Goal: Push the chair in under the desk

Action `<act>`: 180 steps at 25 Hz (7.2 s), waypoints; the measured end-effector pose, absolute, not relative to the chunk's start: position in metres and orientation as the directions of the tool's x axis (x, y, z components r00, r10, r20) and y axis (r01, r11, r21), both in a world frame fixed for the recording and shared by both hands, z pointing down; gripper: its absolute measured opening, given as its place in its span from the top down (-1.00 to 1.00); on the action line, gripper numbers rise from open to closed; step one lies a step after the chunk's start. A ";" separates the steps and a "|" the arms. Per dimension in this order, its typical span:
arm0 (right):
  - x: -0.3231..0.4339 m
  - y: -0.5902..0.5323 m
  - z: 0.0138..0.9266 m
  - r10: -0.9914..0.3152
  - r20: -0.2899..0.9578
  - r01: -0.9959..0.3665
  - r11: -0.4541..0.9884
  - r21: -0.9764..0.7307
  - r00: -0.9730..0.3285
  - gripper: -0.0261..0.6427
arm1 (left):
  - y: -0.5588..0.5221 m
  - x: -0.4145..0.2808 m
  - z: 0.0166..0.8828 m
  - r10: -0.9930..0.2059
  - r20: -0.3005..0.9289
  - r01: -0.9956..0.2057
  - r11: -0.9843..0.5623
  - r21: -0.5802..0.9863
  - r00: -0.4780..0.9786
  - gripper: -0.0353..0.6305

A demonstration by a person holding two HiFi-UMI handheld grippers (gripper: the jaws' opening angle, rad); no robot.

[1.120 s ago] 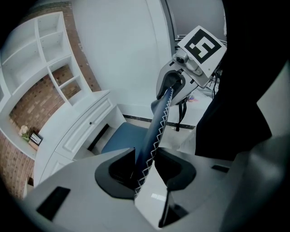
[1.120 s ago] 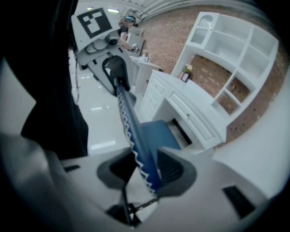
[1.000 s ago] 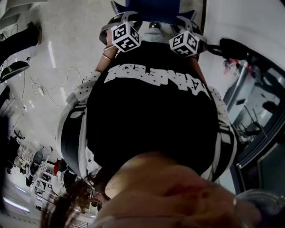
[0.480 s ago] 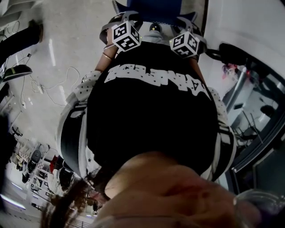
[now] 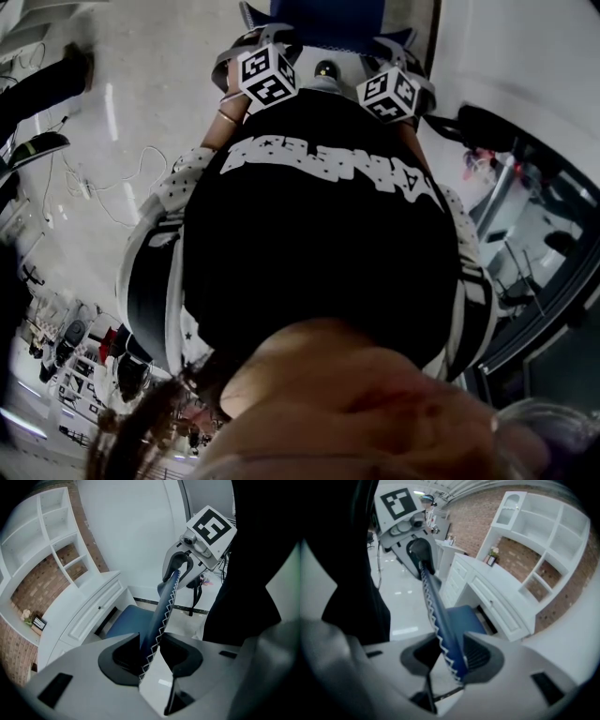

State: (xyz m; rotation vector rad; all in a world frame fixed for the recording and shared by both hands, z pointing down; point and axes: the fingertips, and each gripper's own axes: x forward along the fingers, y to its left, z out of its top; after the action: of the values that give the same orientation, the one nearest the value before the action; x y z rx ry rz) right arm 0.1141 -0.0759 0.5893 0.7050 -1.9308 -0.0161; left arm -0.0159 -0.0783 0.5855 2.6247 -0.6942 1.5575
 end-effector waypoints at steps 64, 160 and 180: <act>0.113 -0.189 0.592 -0.475 0.831 -0.433 0.839 0.329 -0.288 0.47 | -0.190 -0.017 0.587 -0.396 0.850 -0.414 -0.878 -0.240 0.346 0.40; 0.100 -0.311 0.590 -0.513 0.831 -0.489 0.793 0.365 -0.213 0.45 | -0.312 -0.029 0.584 -0.376 0.835 -0.335 -0.909 -0.248 0.402 0.41; 0.105 -0.328 0.592 -0.483 0.836 -0.440 0.830 0.343 -0.259 0.46 | -0.328 -0.022 0.587 -0.391 0.840 -0.371 -0.894 -0.250 0.377 0.41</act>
State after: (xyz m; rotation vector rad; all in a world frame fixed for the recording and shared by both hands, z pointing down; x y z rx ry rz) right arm 0.1050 -0.3281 0.5920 0.6934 -1.8902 -0.0475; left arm -0.0225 -0.3282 0.5865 2.6232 -0.7262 1.6087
